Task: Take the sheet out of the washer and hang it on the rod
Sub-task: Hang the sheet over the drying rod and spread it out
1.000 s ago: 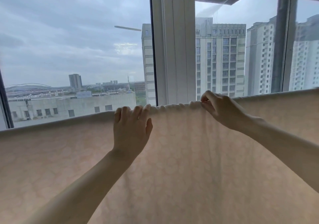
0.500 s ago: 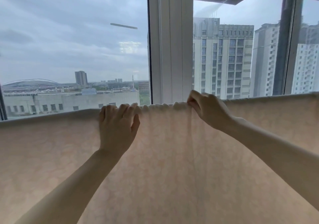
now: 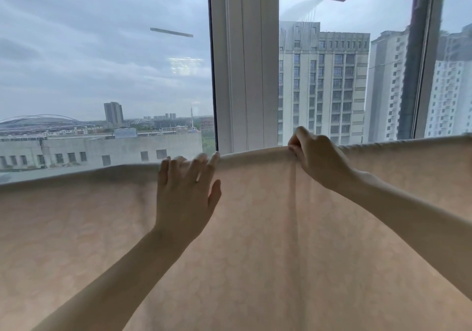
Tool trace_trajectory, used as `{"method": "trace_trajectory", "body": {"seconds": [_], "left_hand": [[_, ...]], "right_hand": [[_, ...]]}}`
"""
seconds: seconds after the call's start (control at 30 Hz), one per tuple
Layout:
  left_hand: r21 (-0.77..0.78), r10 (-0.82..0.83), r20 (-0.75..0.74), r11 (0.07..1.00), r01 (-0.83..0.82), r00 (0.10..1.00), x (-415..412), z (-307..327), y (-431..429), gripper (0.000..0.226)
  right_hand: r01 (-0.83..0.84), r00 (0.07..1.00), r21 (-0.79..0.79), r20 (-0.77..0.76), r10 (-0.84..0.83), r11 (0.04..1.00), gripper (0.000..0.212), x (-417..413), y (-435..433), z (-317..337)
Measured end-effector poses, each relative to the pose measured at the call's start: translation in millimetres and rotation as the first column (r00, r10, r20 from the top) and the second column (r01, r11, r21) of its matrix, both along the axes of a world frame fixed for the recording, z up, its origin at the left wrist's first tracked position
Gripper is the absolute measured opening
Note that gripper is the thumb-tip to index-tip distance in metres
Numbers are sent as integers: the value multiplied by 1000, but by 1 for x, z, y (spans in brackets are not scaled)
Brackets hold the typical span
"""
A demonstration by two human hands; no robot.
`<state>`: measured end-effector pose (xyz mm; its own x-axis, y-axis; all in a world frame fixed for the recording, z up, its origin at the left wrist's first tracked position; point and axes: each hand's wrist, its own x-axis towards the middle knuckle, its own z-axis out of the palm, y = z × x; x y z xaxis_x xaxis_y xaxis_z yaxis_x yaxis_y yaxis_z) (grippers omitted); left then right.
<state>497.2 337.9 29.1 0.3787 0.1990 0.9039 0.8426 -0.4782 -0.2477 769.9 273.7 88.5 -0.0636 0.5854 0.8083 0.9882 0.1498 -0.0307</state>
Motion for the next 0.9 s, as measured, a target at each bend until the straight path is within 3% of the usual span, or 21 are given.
{"method": "trace_trajectory", "body": {"seconds": [0.33, 0.5, 0.63, 0.9], "left_hand": [[67, -46, -16, 997, 47, 999, 82, -4, -5, 48], [77, -87, 31, 993, 84, 996, 107, -4, -5, 43], [90, -106, 56, 991, 101, 993, 115, -6, -1, 40], [91, -124, 87, 989, 116, 988, 119, -8, 6, 39]], "right_hand": [[-2, 1000, 59, 30, 0, 998, 11, 6, -7, -10], [-64, 998, 49, -1, 64, 997, 1, 25, -16, -24], [21, 1000, 70, 12, -22, 997, 26, 43, -25, -25], [85, 991, 163, 89, -100, 983, 11, 49, -28, -18]]}}
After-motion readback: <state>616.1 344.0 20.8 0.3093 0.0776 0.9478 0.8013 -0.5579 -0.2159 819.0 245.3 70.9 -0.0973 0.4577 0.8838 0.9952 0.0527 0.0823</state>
